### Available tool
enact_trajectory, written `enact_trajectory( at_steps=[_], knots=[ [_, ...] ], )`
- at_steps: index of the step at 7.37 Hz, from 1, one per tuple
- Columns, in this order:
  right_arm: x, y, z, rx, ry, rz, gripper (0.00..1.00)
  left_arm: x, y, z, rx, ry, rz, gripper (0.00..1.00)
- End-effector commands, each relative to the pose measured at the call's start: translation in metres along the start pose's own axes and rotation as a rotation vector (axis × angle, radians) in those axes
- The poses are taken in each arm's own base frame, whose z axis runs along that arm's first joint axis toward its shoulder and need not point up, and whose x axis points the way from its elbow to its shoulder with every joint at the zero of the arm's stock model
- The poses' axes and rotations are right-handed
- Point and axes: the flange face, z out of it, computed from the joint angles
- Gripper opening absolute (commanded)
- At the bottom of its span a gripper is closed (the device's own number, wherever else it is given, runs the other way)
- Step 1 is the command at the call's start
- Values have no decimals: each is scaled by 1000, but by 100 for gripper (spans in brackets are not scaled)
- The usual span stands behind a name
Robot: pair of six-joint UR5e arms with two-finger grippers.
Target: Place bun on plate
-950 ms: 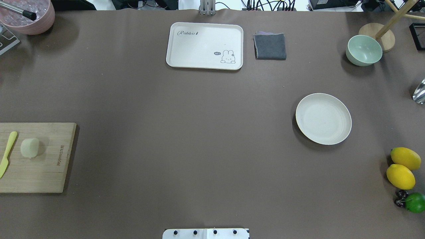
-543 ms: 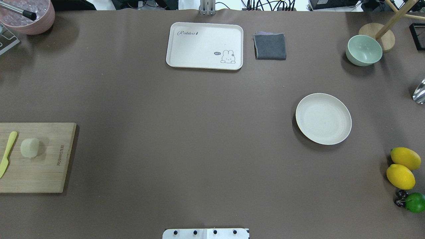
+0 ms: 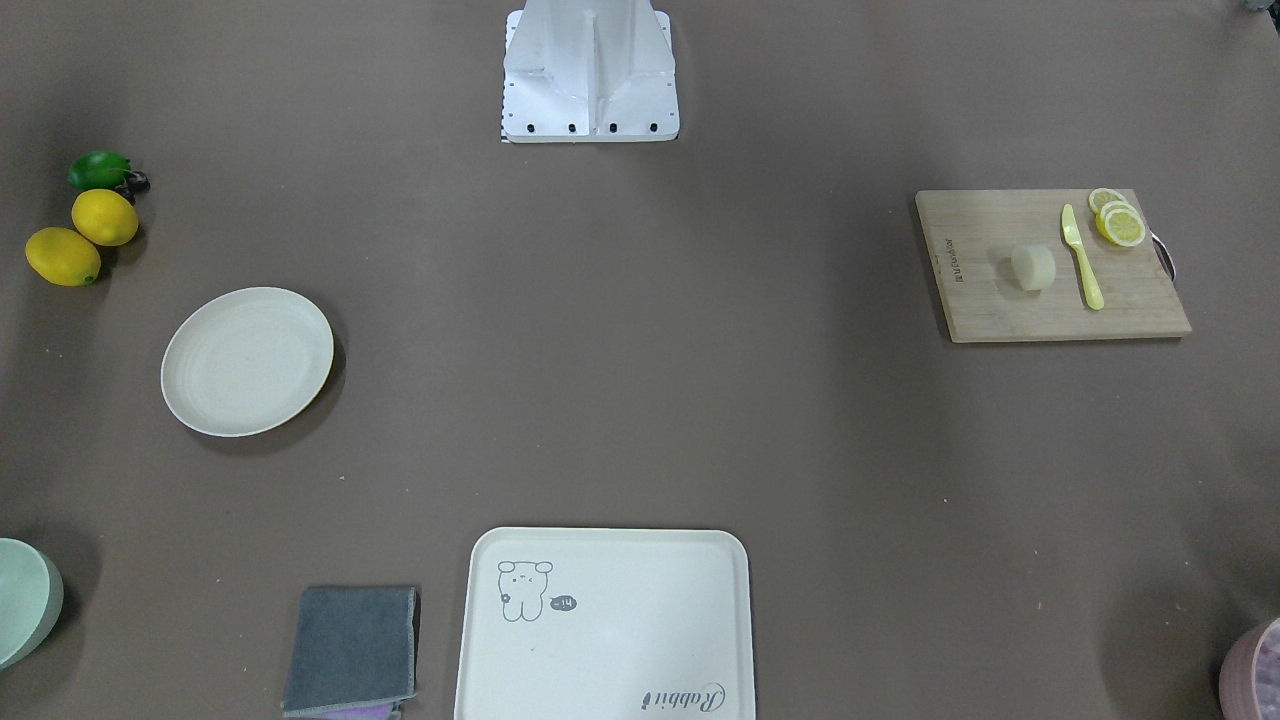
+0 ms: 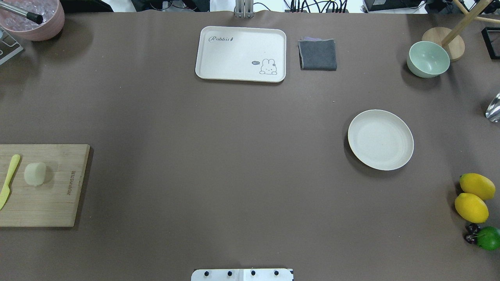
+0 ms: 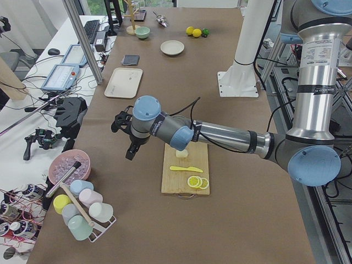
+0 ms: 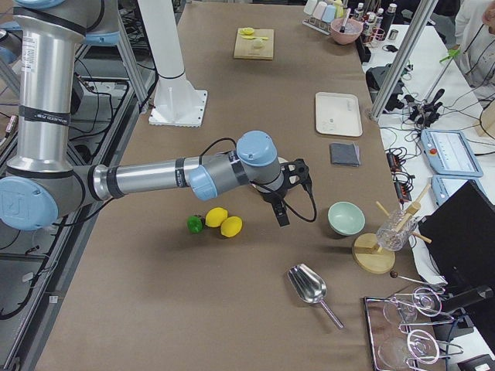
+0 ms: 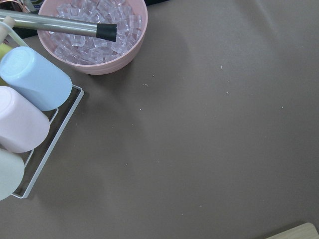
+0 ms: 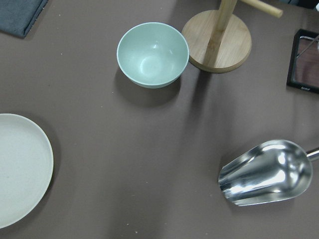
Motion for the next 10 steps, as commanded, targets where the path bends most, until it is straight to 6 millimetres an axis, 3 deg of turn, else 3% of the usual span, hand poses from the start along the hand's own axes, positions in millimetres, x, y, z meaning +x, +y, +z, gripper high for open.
enact_trajectory(
  at_steps=[1,3,4,5,7,9,10],
  knots=[
    [-75,3,65,-51,-40,93,100,17,1,24,-39,25,-10,98],
    [-129,21,113,-37,-67,158,100,24,0,29,-46,30,-29,98],
    [-143,31,138,-26,-64,172,99,25,0,28,-45,32,-28,98],
    [-146,39,161,-1,-62,184,98,25,0,28,-45,32,-28,98],
    [-146,56,193,28,-93,273,85,25,1,28,-45,32,-30,98],
    [-169,63,211,43,-80,341,79,24,2,28,-46,32,-29,98],
    [-171,65,214,41,-77,348,76,25,2,27,-45,32,-28,98]
  ],
)
